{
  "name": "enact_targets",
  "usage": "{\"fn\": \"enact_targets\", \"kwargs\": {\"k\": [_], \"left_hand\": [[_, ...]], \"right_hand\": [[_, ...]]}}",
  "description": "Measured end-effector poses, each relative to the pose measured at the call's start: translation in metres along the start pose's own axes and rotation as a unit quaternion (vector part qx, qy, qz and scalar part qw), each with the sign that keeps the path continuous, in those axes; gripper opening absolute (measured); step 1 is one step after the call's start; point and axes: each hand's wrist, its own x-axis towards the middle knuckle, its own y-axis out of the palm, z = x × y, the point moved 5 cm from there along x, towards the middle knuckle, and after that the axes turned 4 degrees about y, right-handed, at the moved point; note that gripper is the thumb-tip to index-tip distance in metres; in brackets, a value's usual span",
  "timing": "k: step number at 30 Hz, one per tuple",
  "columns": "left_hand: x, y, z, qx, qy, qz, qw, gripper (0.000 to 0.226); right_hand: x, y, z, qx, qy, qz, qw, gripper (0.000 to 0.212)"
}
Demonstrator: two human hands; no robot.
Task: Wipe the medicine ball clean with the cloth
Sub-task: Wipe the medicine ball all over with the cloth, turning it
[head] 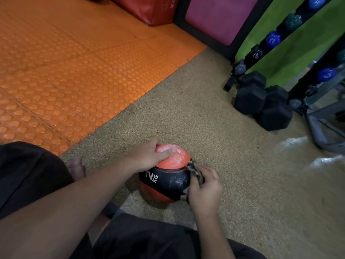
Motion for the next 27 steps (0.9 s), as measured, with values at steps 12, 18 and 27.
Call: {"fn": "enact_targets", "kwargs": {"k": [12,18,27], "left_hand": [[-0.001,0.014,-0.005,-0.081,0.091,-0.033,0.992,0.065],[-0.001,0.014,-0.007,-0.08,0.08,-0.046,0.993,0.072],[-0.001,0.015,-0.004,-0.093,0.079,-0.054,0.991,0.072]], "right_hand": [[0.0,-0.005,0.015,-0.121,-0.056,0.015,0.991,0.036],[-0.03,0.008,0.037,-0.154,-0.172,0.086,0.969,0.045],[-0.046,0.019,0.05,-0.11,-0.171,0.084,0.976,0.048]]}}
